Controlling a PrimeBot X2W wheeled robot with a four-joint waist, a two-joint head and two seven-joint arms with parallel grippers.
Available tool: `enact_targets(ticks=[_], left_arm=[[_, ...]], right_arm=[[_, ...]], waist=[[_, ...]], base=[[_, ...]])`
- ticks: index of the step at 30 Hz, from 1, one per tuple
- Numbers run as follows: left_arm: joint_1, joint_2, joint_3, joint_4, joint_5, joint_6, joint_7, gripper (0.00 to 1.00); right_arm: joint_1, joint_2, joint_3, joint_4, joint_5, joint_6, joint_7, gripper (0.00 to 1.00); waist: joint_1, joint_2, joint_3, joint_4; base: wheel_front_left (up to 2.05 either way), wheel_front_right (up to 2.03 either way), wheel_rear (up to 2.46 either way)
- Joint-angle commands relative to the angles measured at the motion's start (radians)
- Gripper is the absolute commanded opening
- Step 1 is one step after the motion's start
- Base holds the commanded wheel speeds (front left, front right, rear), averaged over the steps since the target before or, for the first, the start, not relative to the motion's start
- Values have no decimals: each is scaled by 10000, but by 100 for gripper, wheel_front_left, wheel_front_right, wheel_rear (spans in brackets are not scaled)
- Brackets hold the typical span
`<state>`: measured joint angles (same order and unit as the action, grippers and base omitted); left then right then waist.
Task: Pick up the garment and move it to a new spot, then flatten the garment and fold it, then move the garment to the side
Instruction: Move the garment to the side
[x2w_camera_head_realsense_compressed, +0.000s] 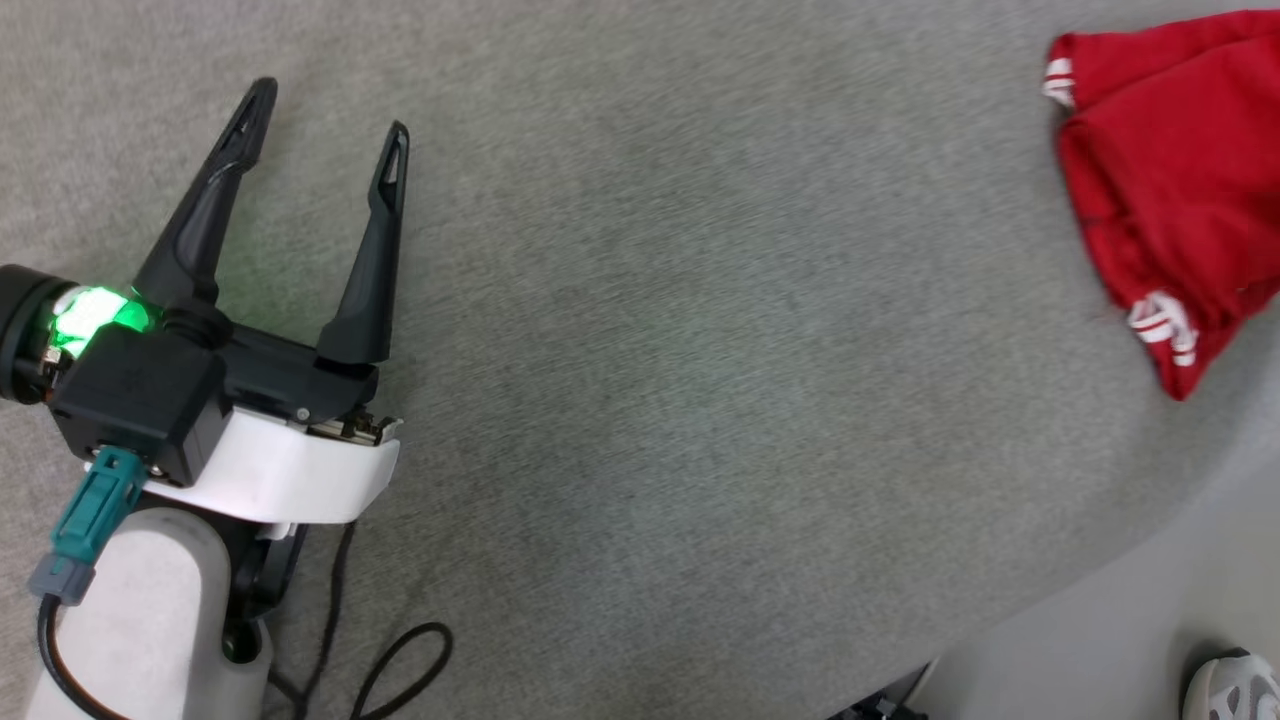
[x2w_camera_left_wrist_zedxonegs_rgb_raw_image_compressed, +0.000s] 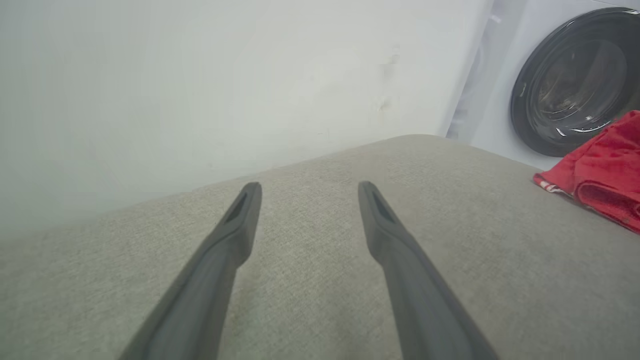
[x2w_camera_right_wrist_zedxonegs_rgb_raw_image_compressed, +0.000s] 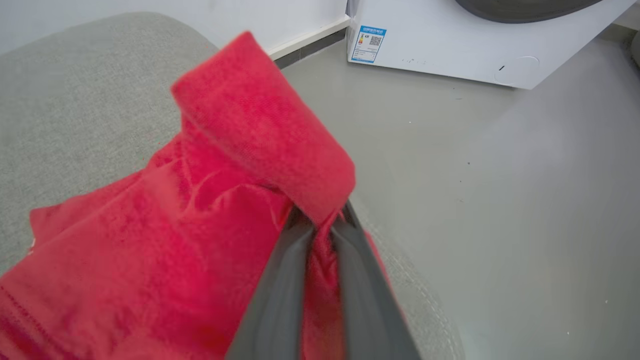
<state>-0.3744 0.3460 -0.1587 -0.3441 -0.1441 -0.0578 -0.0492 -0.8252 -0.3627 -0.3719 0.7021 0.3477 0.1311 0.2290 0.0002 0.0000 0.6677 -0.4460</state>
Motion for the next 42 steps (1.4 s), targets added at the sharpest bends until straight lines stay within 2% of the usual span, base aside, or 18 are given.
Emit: enact_targets(ticks=[1, 2, 8, 11, 19, 28, 35, 42], left_arm=[[-134, 69, -8, -31, 35, -6, 19, 100], [-161, 86, 1, -23, 29, -3, 30, 100], [-127, 21, -72, 158, -50, 60, -113, 100], [54, -181, -116, 472, -157, 176, -466, 100], [712, -702, -232, 1482, -518, 419, -1248, 100], [1596, -1165, -211, 2528, -893, 711, -1728, 100], [2245, -1397, -87, 3135, -1130, 920, -1952, 100], [2793, -1581, 80, 3679, -1273, 1035, -2096, 100]], right_arm=[[-188, 88, -42, 216, -78, -9, -149, 37], [-235, 139, -85, 408, -113, -9, -256, 100], [-342, -16, -254, 1233, -367, -10, -1228, 100], [-126, -398, -424, 1465, -706, -10, -1959, 100], [1075, -669, -410, 666, -845, -10, -2691, 100], [3426, 150, -504, -1412, -1131, -10, -3060, 100], [5158, 1211, -449, -3287, -1454, -10, -2931, 100], [6658, 2249, 321, -5188, -1742, -9, -2670, 100]], waist=[[-2, 0, 203, 149], [-2, 0, 225, 159], [-2, 0, 90, 339], [-2, 0, -400, 642], [-2, 0, -1836, 1412], [-2, 0, -3370, 2238], [-2, 0, -4265, 2785], [-2, 0, -5064, 3242]], base=[[0, 0, 0], [0, 0, 0], [0, 0, 0], [0, 0, 0], [0, 0, 0], [0, 0, 0], [0, 0, 0], [0, 0, 0]])
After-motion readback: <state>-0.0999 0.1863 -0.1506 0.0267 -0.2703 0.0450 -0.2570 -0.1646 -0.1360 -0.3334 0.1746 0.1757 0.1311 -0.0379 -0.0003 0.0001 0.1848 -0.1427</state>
